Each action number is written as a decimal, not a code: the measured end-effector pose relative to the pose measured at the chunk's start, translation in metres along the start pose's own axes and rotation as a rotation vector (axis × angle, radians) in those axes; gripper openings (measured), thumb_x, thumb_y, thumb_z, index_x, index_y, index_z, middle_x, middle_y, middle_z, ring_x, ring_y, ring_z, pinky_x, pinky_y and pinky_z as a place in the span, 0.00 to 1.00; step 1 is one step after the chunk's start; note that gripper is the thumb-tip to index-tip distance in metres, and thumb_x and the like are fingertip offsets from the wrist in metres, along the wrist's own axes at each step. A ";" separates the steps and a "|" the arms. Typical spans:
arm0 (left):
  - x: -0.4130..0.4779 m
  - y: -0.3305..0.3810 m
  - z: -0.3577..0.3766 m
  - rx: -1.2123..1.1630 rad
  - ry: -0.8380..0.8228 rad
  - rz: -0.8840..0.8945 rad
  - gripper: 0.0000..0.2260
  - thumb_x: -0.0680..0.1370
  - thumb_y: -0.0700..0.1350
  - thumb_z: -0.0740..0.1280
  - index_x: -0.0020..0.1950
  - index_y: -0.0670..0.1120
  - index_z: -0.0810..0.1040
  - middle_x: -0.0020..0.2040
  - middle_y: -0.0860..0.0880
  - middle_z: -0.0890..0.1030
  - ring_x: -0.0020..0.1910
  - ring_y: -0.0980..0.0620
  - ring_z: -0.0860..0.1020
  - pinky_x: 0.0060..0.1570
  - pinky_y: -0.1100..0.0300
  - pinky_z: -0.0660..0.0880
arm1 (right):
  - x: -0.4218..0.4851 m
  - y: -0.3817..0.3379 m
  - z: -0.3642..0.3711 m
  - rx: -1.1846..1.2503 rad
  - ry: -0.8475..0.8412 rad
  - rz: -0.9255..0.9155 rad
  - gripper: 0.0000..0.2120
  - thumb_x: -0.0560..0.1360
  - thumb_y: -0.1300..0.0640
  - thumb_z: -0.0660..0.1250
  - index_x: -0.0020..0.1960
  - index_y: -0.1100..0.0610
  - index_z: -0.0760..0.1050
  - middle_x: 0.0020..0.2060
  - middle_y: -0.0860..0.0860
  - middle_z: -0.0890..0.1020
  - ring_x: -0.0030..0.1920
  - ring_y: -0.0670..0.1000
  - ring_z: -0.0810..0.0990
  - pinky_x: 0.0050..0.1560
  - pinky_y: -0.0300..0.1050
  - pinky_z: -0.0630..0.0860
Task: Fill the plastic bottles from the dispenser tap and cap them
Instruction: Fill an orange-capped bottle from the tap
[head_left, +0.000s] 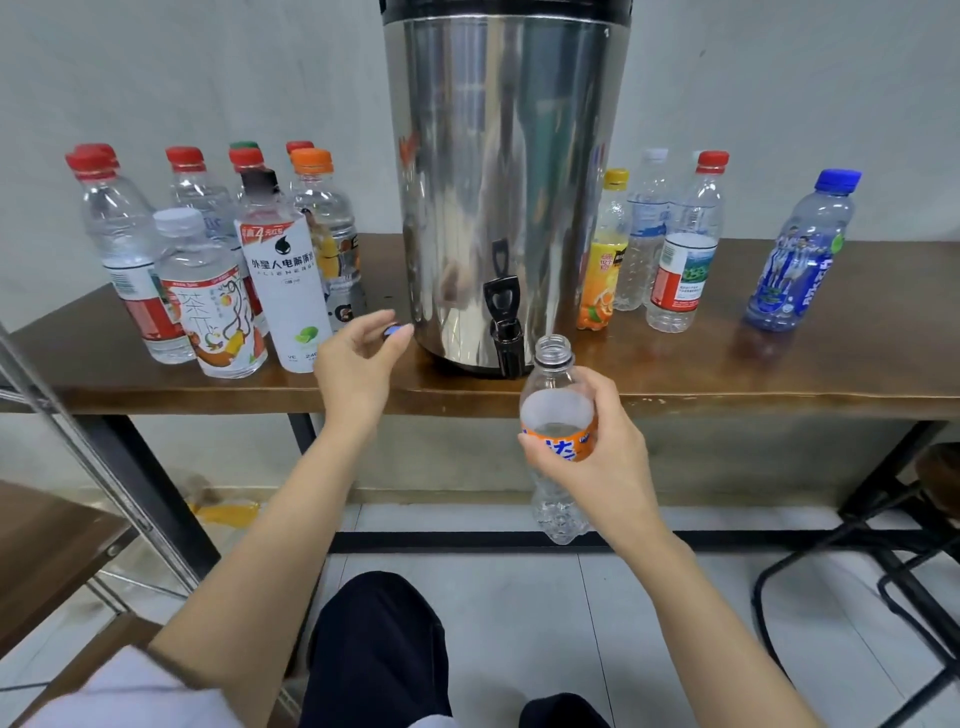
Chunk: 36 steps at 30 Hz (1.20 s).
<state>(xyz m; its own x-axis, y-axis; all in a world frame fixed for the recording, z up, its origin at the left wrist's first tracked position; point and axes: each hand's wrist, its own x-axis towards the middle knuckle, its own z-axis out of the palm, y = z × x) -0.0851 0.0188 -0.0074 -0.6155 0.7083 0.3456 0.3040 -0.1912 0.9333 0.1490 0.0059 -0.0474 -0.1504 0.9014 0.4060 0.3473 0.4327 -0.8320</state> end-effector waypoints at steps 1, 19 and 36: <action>0.009 -0.014 0.000 0.079 -0.029 -0.015 0.15 0.76 0.46 0.73 0.62 0.46 0.81 0.55 0.50 0.84 0.56 0.55 0.80 0.64 0.55 0.74 | 0.000 0.002 0.000 0.001 0.012 0.010 0.33 0.67 0.49 0.79 0.64 0.35 0.65 0.58 0.37 0.77 0.58 0.43 0.77 0.58 0.45 0.77; 0.022 -0.002 0.014 0.199 -0.079 0.410 0.15 0.80 0.45 0.68 0.67 0.46 0.77 0.64 0.51 0.79 0.65 0.54 0.75 0.67 0.57 0.71 | 0.015 0.044 0.027 -0.044 0.098 0.132 0.32 0.69 0.54 0.78 0.67 0.45 0.67 0.62 0.41 0.73 0.57 0.41 0.74 0.47 0.25 0.69; 0.011 0.073 0.034 0.506 -0.470 0.688 0.18 0.77 0.41 0.72 0.67 0.47 0.79 0.53 0.49 0.85 0.37 0.55 0.79 0.54 0.60 0.75 | 0.013 0.040 0.061 -0.147 0.033 0.205 0.38 0.68 0.47 0.78 0.73 0.41 0.64 0.65 0.41 0.77 0.63 0.48 0.76 0.56 0.47 0.76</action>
<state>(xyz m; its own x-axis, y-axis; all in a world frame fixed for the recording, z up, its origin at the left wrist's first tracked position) -0.0451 0.0354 0.0612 0.1328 0.7710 0.6229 0.8329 -0.4275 0.3515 0.1048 0.0362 -0.0982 -0.0337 0.9681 0.2484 0.4990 0.2316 -0.8351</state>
